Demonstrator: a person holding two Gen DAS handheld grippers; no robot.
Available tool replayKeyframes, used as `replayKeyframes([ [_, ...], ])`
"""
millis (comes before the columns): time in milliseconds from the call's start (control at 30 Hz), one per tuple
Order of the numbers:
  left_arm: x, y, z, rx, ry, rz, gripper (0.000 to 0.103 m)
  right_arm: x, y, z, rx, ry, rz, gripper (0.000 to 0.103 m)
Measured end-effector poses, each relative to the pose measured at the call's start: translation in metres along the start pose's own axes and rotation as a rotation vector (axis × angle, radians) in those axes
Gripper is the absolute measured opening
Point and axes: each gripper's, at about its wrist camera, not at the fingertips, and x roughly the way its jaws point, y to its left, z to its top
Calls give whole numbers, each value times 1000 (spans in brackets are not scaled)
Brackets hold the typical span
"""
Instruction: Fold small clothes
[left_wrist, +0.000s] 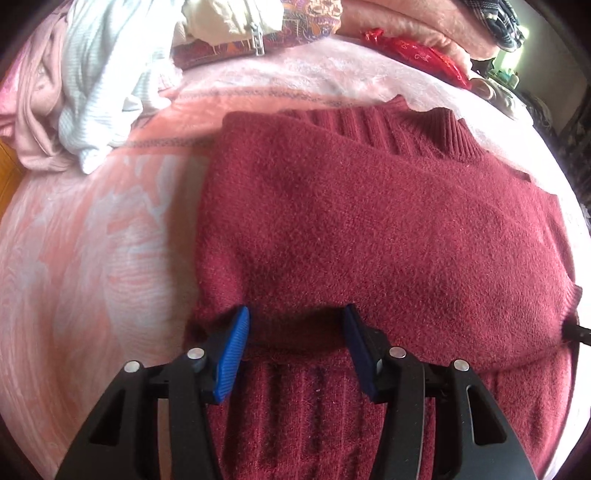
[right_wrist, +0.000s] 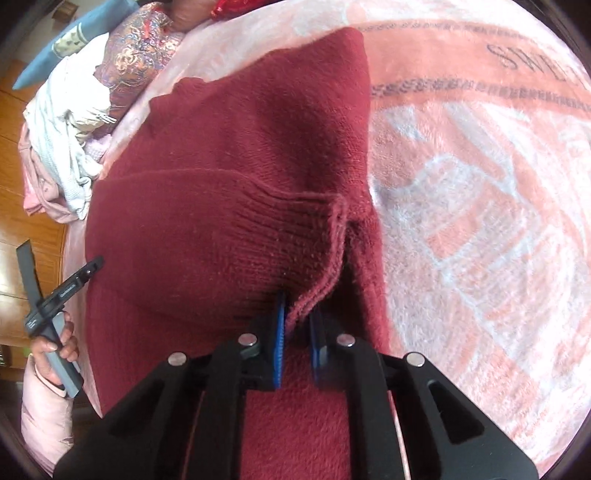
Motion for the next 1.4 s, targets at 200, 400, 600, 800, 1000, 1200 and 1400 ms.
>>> replayKeyframes([
  [200,-18,3,-9,-31,-33,-38,56,-19,15,-13,-50,-53,-61,29],
  [400,-60,32,-65,-67,-14,-77,67,-53,18,-77,-133,-65,-71,46],
  [600,-92,69,-153,-68,14,17,69,-68,25,-164,-188,-35,-75,55],
  [800,-111,85,-218,-113,46,0,70,-72,17,-224,-127,-5,-87,58],
  [1000,-112,78,-256,-131,69,1,74,-79,-3,-268,-76,19,-84,61],
  [1200,-109,76,-275,-141,68,6,76,-82,-8,-289,-73,20,-58,65],
  [1400,-108,69,-282,-144,91,-32,74,-77,-3,-292,-67,25,-39,63],
])
